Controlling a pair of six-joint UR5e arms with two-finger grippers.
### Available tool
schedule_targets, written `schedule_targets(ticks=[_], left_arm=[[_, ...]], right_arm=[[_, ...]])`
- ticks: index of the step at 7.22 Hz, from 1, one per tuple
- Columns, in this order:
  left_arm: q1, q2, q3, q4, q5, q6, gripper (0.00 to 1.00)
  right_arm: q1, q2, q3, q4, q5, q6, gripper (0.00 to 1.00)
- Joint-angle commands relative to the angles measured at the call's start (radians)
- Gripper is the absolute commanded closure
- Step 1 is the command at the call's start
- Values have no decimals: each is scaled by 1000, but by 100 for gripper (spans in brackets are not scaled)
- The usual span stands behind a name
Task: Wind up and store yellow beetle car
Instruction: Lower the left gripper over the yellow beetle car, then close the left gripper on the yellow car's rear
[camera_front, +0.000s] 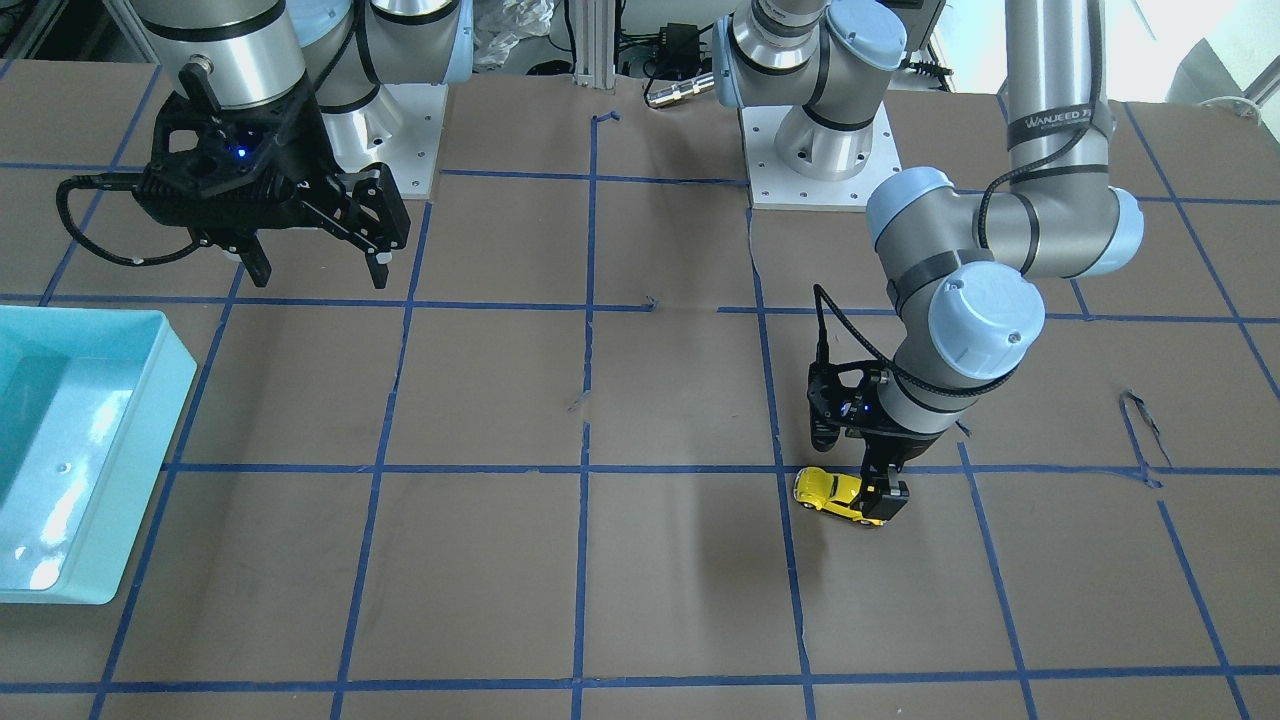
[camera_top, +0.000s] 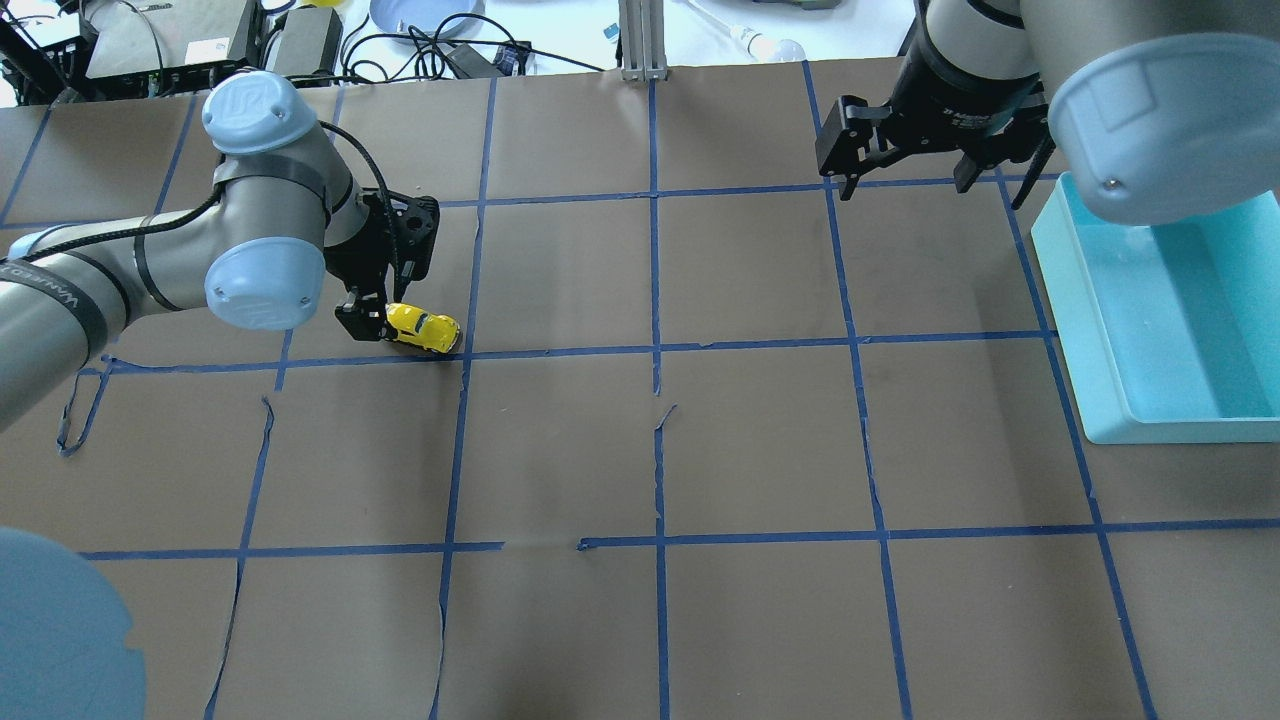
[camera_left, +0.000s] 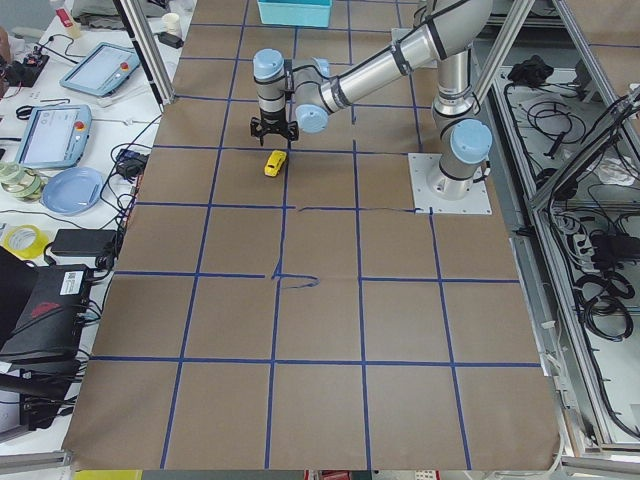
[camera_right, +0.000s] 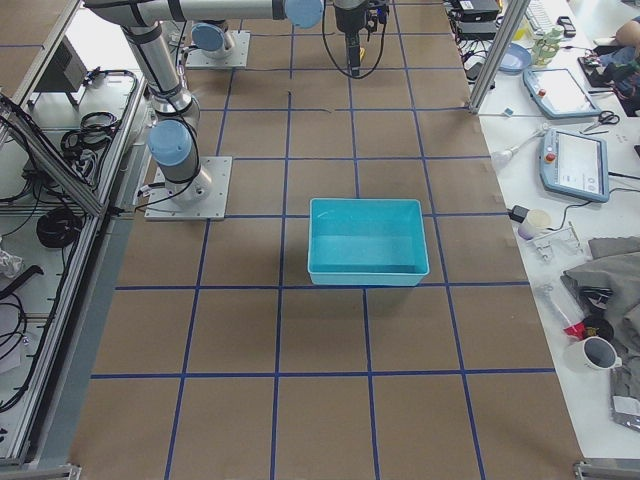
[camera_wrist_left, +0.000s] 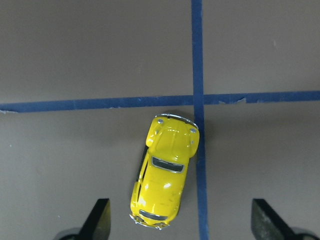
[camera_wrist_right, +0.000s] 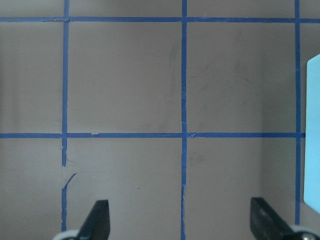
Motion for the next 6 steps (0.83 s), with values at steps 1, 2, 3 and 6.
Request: schedule_targets(ticks=[1,2,3,6], left_arm=[[0,-58,10,73,0,93,15],[2,-69,4,74,4,93,13],[2,-74,1,74,4,92,12],[11,-77,-10,59,8,86,12]], right_arm=[[0,0,0,0,0,0,0],[0,0,0,0,0,0,0],[0,0,0,0,0,0,0],[0,2,2,0,-2,0,0]])
